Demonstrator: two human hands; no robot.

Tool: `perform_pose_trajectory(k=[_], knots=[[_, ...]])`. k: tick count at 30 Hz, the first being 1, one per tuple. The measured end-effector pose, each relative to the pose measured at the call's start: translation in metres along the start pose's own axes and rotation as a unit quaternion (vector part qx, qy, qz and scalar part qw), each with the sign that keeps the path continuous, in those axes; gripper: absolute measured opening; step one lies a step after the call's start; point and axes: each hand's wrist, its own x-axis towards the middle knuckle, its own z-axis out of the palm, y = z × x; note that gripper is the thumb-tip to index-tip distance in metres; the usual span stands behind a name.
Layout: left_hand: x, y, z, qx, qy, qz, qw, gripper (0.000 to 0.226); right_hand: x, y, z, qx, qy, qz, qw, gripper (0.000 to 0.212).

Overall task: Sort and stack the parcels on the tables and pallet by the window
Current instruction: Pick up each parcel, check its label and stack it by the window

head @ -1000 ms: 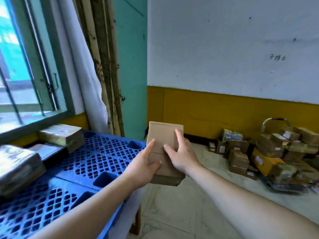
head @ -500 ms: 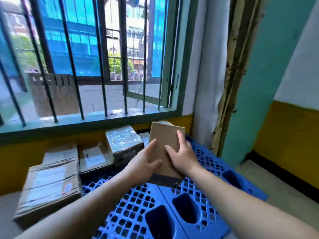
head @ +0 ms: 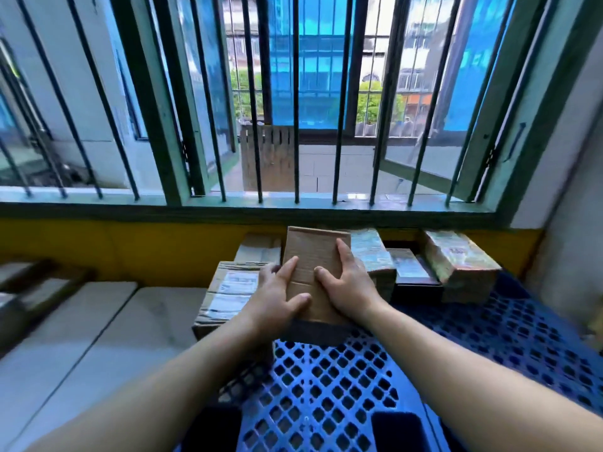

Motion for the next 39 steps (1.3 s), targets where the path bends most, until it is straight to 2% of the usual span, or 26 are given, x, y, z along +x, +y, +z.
perform_pose_trajectory(k=[4, 7, 11, 13, 16, 21, 27, 32, 39], knots=[[-0.002, -0.018, 0.004, 0.043, -0.034, -0.005, 0.998, 0.071, -0.001, 0.004, 0.017, -0.017, -0.021, 0.037, 0.999, 0.077], [0.002, -0.031, 0.007, 0.121, -0.039, 0.021, 0.992, 0.07, -0.002, 0.008, 0.023, -0.03, -0.031, 0.072, 0.997, 0.077], [0.008, -0.043, 0.007, 0.292, -0.055, 0.073, 0.952, 0.069, -0.008, 0.018, 0.037, -0.045, -0.04, 0.122, 0.991, 0.077], [0.008, -0.051, 0.009, 0.332, -0.092, 0.066, 0.937, 0.066, -0.014, 0.027, 0.049, -0.065, -0.069, 0.143, 0.985, 0.076], [0.008, -0.066, 0.01, 0.333, -0.134, 0.033, 0.933, 0.07, -0.02, 0.035, 0.065, -0.083, -0.101, 0.17, 0.977, 0.075], [0.015, -0.085, 0.005, 0.326, -0.15, -0.004, 0.933, 0.08, -0.012, 0.036, 0.072, -0.085, -0.098, 0.176, 0.976, 0.084], [0.027, -0.086, 0.004, 0.344, -0.176, 0.011, 0.922, 0.079, 0.012, 0.033, 0.074, -0.123, -0.114, 0.171, 0.971, 0.089], [0.036, -0.092, 0.006, 0.383, -0.197, 0.04, 0.902, 0.093, 0.041, 0.03, 0.08, -0.179, -0.105, 0.154, 0.966, 0.083], [0.035, -0.098, 0.016, 0.37, -0.153, 0.039, 0.915, 0.074, 0.069, 0.037, 0.089, -0.192, -0.075, 0.128, 0.97, 0.078]])
